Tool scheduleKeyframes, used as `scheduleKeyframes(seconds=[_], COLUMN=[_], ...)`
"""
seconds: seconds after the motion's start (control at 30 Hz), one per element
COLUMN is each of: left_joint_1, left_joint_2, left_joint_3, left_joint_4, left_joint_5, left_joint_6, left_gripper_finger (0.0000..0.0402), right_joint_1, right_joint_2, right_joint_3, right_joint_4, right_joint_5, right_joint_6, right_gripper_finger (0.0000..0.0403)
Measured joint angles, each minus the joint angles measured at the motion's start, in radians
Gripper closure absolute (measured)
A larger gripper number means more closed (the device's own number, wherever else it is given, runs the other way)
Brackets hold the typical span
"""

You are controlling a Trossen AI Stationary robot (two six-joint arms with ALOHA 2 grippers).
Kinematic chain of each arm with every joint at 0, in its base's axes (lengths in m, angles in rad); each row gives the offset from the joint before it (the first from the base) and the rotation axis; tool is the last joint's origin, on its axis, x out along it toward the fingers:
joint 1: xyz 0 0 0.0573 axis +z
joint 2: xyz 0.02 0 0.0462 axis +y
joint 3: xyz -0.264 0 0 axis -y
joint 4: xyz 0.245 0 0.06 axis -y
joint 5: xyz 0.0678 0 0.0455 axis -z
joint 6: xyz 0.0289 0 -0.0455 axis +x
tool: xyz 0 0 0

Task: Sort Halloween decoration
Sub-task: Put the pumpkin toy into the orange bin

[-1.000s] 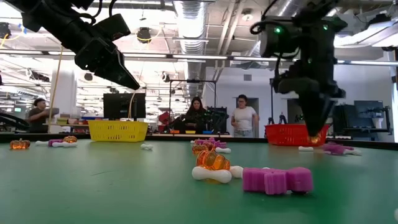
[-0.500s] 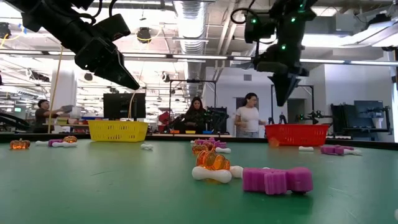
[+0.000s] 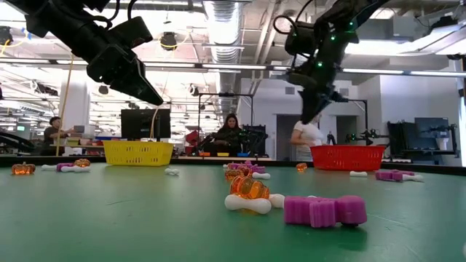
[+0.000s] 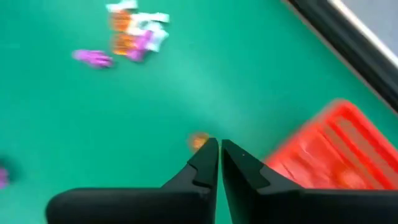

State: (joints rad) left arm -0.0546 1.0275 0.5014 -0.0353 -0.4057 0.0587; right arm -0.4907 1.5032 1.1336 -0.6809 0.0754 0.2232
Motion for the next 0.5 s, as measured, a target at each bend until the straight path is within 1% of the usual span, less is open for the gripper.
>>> scheduleKeyframes(seconds=[0.1,0.17,0.3,0.4,0.5], left_joint_1=[0.000,0.000,0.000,0.000,0.000], left_joint_2=[0.000,0.000,0.000,0.000,0.000], left_joint_3=[0.000,0.000,0.000,0.000,0.000], left_joint_4=[-0.001,0.000,0.000,0.000,0.000], left_joint_5=[0.000,0.000,0.000,0.000,0.000], left_joint_6=[0.000,0.000,-0.001,-0.002,-0.002], left_gripper_finger=[0.0272,0.0272,0.0272,0.0272,0.0272], right_joint_1=[0.027,0.041,0.053,0.055,0.055], right_joint_2=[0.025,0.054,0.138,0.208,0.260], right_joint_3=[0.000,0.000,0.012,0.043,0.077], right_joint_4=[0.018,0.019,0.032,0.000,-0.042], right_joint_5=[-0.003,-0.009,-0.048,-0.051,-0.051], right_joint_6=[-0.014,-0.020,-0.071,-0.100,-0.101], right_gripper_finger=[0.0325,0.0302,0.0237,0.0186,0.0153])
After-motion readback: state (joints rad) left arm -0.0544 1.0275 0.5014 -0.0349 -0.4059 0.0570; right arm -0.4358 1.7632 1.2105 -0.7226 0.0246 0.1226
